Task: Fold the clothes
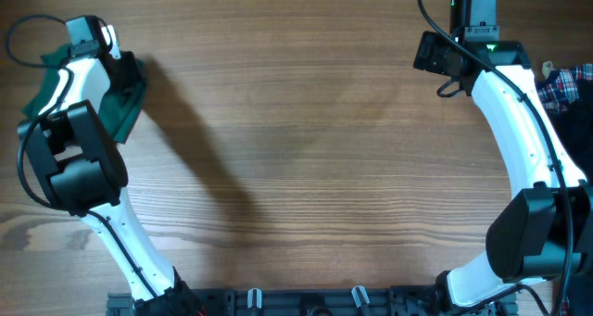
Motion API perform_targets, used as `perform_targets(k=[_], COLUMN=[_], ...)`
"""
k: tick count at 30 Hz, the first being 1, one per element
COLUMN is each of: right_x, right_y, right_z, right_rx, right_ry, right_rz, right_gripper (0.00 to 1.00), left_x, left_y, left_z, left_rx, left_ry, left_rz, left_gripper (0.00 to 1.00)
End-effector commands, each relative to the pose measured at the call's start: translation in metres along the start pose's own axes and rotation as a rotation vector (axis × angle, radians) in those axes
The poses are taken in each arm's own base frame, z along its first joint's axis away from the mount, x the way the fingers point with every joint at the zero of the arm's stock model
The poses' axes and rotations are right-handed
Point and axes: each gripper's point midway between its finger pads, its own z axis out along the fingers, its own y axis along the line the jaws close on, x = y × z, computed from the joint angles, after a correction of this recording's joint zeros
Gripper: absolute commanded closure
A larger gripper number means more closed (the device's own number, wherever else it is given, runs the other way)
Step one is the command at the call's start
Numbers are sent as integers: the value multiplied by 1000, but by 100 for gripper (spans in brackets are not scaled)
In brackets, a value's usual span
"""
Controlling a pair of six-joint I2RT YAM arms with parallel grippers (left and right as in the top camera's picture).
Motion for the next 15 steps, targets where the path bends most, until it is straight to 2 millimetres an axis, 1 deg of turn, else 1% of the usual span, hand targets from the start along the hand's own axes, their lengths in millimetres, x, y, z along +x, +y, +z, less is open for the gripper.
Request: perform_targets(k=[1,4,5,9,11,12,13,15], right_x=[6,6,6,6,6,6,6,6], right_y=[0,0,0,0,0,0,0,0], right_z=[7,7,7,7,7,7,7,7], right_rx=[-2,-2,-2,-2,-2,-2,-2,-2], right_ry=[21,21,21,21,21,21,21,21], right_rz=[-6,-6,-6,-6,-6,-6,-6,-5], right_gripper=[0,1,0,0,0,0,0,0], left_x=[4,4,6,7,3,1,0,-3], left_y=[39,70,84,115,132,138,137,128], left_z=[13,11,10,7,4,4,3,3], left_rx=[-52,-79,-92,-113,-130,-136,-111,-53], left_ry=[0,-3,0,-5,-33,-45,-55,-68], left_rz=[-35,-41,-18,18,-5,-13,-19,-19], left_gripper=[96,96,96,96,96,96,96,96])
